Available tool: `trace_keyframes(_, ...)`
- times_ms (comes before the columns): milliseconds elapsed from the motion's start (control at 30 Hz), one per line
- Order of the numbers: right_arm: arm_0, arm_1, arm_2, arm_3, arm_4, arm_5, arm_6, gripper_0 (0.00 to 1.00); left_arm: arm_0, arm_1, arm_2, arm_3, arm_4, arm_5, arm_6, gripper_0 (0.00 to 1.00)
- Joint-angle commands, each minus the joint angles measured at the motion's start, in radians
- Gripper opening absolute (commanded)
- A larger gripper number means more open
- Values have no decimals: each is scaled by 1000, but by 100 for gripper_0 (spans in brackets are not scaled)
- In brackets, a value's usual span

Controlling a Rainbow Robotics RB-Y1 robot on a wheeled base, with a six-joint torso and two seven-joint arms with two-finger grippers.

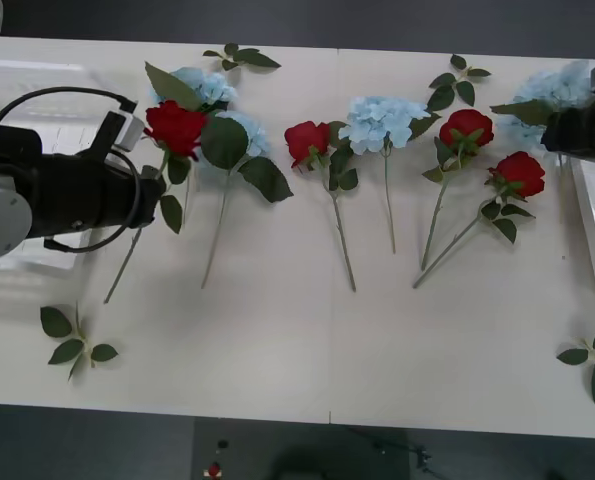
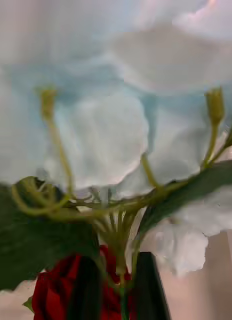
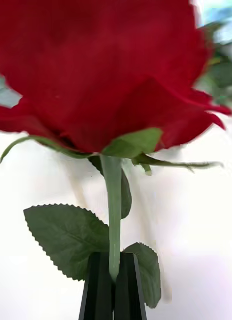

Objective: Put the red flowers into the right box and the blue flowers into the left box

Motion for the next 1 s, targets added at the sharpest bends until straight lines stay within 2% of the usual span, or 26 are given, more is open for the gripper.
trace_keyframes(33,-7,-20,-5,7,5,-6,27,68,-10,-11,-4,-109,69,-51,56,0)
trace_keyframes(67,-7,-20,-3,7,4,-6,33,93,-10,-24,-4,-123,100,-63,51,0)
trace_keyframes(100,-7,-20,-5,4,5,-6,41,100,-10,-38,-4,-133,127,-72,47,0)
trace_keyframes(333,-6,-20,-5,9,-21,-9,152,100,-14,-97,-4,-178,312,-106,-44,0)
trace_keyframes(500,-7,-46,-5,18,-205,37,206,100,-16,-114,-1,-178,566,-106,-210,0)
trace_keyframes(667,-7,-121,-37,18,-423,216,332,100,-16,-128,14,-178,798,-106,-418,0)
trace_keyframes(833,-6,-192,-71,34,-578,434,481,100,-16,-166,34,-178,878,-106,-579,0)
trace_keyframes(1000,68,-229,-147,27,-734,604,694,100,-16,-231,56,-176,902,-106,-717,0)
